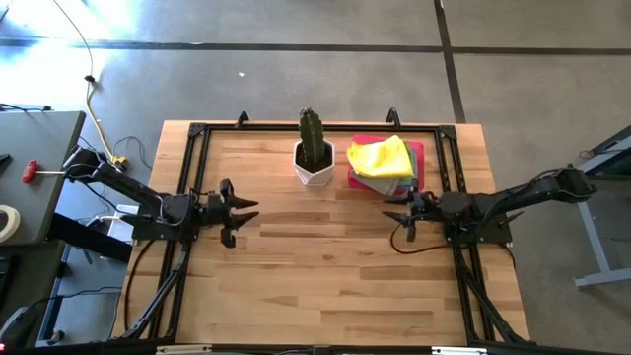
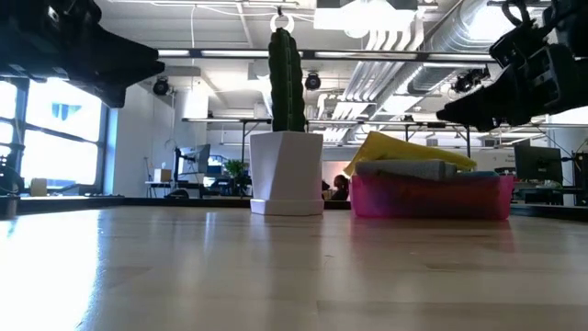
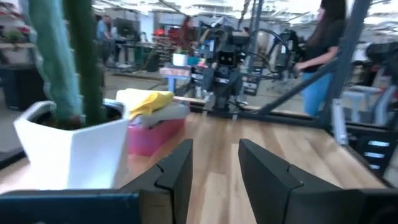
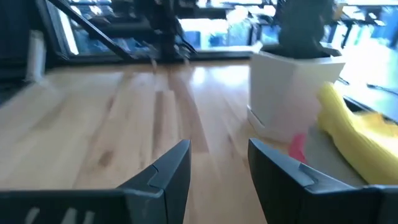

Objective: Fold microfiber towels
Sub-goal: Return to home position

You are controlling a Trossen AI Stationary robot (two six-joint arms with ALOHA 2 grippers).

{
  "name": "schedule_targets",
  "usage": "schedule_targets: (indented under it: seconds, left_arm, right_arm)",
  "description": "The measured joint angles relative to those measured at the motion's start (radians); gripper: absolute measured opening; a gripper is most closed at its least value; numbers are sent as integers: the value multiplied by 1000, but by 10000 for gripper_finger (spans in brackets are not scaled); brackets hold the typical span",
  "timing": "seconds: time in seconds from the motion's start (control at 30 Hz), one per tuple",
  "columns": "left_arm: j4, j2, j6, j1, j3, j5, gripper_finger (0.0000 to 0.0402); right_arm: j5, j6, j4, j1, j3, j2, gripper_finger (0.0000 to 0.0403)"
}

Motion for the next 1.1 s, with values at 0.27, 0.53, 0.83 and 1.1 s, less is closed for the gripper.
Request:
schedule_targets:
  seconds: [0.27, 0.53, 0.83, 1.1]
  left_arm:
    - [-38, 0, 7, -2, 0, -31, 119]
    - [-49, 0, 7, -2, 0, -29, 119]
    - [-59, -9, 7, -2, 1, -28, 119]
    - [-62, -138, 7, 16, 1, -27, 119]
  right_arm:
    - [49, 239, -135, 0, 0, -1, 154]
    - [49, 262, -248, 0, 0, -1, 154]
    - [49, 262, -263, 0, 0, -1, 154]
    - [46, 262, -331, 0, 0, -118, 154]
